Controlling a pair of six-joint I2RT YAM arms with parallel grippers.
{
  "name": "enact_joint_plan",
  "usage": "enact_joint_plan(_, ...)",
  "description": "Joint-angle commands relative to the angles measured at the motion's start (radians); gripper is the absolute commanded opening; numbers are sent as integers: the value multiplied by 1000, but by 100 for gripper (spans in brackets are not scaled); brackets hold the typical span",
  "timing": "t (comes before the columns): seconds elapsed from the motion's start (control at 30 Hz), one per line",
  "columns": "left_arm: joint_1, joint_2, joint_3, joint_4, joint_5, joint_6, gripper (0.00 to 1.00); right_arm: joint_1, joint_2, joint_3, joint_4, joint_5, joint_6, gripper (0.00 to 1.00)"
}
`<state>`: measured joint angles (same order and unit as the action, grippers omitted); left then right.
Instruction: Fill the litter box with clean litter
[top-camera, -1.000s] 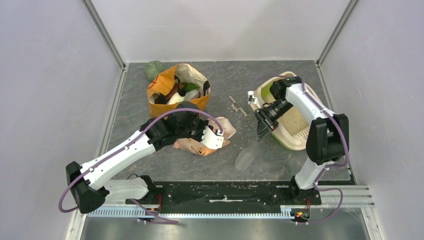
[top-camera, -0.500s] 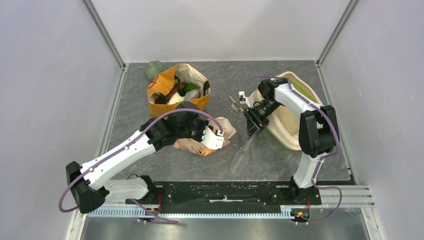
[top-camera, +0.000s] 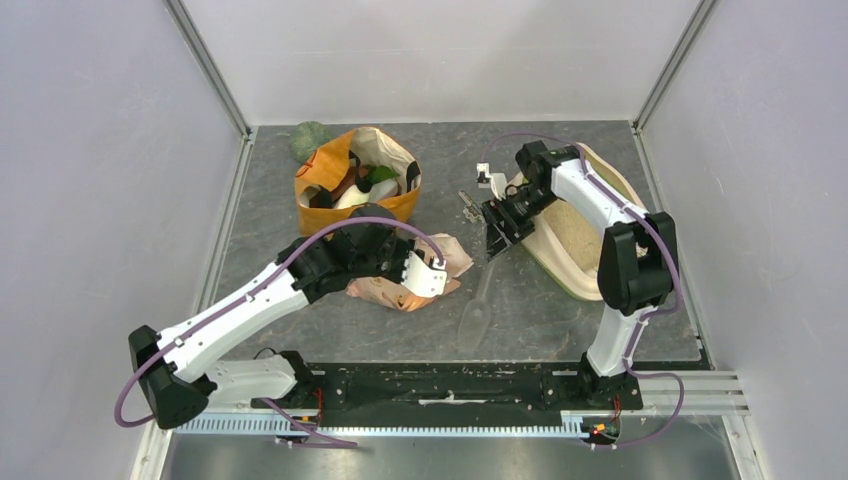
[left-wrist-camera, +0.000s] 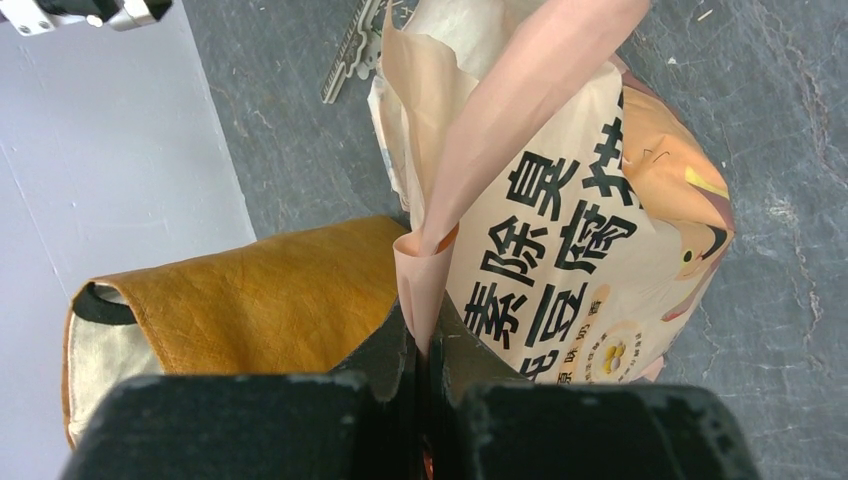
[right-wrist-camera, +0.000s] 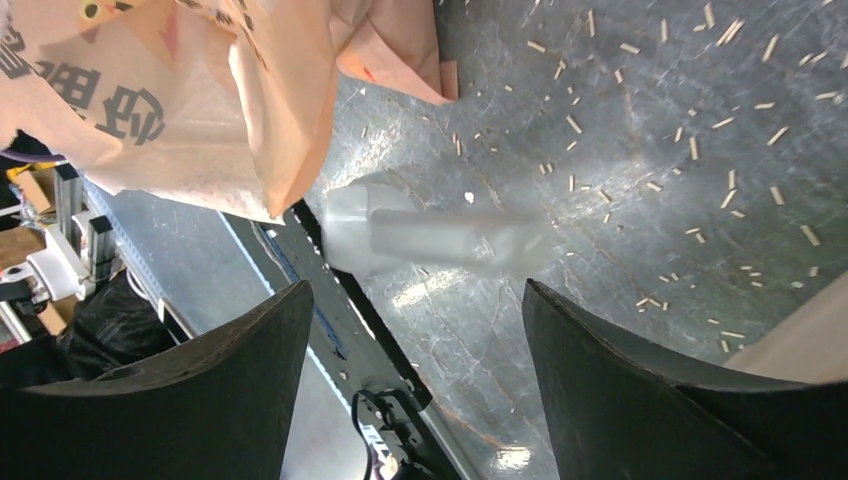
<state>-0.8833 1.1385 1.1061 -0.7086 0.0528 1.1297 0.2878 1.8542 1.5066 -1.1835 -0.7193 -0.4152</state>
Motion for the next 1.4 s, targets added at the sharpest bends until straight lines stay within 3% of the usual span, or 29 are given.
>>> enact_joint_plan(0.0,-4,-37,55,31,2,-74,2,1,-63,76,42,-3,16,85)
enact_joint_plan(0.07,0,-36,68,30,1,-96,2,2,-85,81,70,-4,26,94)
enact_joint_plan(0.2,16,-27,121,14,22,-175,2,1,-183,-5,185,-62,37,97)
enact_joint_plan(0.37,63,-5,224,-35,79,-286,2,1,-345,-190,384,-175,52,97)
enact_joint_plan(0.57,140,15,310,-103,160,-381,2,2,-414,-251,406,-290,-4,97)
enact_joint_plan(0.73,162,6,292,-121,197,-414,2,31,-477,-359,501,-302,-57,97)
enact_joint_plan(0.87,167,-9,284,-106,212,-425,2,51,-534,-474,687,-269,-42,97)
enact_joint_plan(1.1,167,-23,264,-80,221,-434,2,84,-537,-593,955,-252,54,96)
enact_joint_plan(1.37,167,-20,264,-60,223,-445,2,162,-453,-579,1003,-240,23,84)
